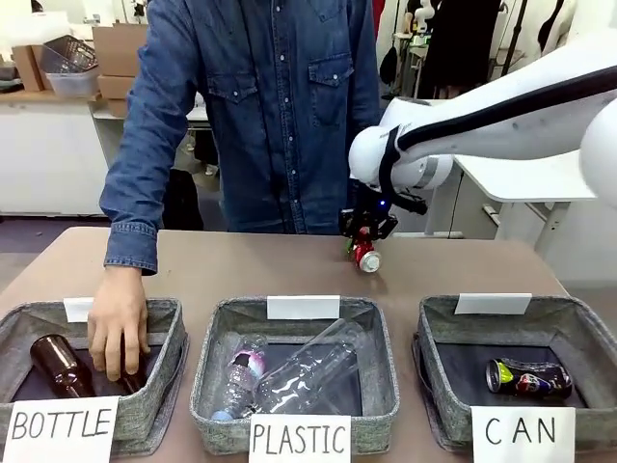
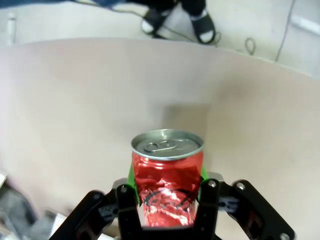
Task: Sort the can waste into the basket.
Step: Pick up the can waste from the table and place it in the right Fabric basket.
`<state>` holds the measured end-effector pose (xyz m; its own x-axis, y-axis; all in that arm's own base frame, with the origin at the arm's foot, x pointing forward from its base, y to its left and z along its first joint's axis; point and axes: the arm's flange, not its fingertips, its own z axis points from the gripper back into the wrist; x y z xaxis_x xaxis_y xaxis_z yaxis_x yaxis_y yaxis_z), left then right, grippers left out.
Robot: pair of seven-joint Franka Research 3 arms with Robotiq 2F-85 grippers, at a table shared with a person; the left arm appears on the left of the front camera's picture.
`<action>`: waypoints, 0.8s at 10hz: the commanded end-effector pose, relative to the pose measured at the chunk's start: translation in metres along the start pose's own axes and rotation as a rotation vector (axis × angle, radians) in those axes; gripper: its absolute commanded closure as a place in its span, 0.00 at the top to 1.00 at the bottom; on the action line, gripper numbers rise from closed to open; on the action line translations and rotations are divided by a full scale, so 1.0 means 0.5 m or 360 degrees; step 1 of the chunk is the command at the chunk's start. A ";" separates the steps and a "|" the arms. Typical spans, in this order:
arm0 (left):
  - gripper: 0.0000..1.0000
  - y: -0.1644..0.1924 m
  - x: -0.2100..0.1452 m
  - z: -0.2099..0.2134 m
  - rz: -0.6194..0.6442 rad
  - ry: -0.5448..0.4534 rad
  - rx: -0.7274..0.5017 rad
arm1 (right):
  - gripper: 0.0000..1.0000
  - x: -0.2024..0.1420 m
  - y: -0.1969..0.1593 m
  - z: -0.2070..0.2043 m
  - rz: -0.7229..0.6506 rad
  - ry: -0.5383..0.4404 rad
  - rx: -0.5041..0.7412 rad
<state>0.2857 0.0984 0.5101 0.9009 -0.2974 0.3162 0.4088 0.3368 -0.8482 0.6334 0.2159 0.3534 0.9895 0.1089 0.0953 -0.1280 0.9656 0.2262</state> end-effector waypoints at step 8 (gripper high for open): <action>1.00 -0.004 -0.001 -0.001 -0.0012 -0.0008 -0.0028 | 0.00 -0.586 -0.096 0.279 0.0308 0.0114 0.0187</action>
<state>0.2856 0.0982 0.5099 0.9009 -0.2978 0.3158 0.4085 0.3358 -0.8488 0.3575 0.1180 0.4569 0.9499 0.3107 0.0334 -0.3067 0.9069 0.2890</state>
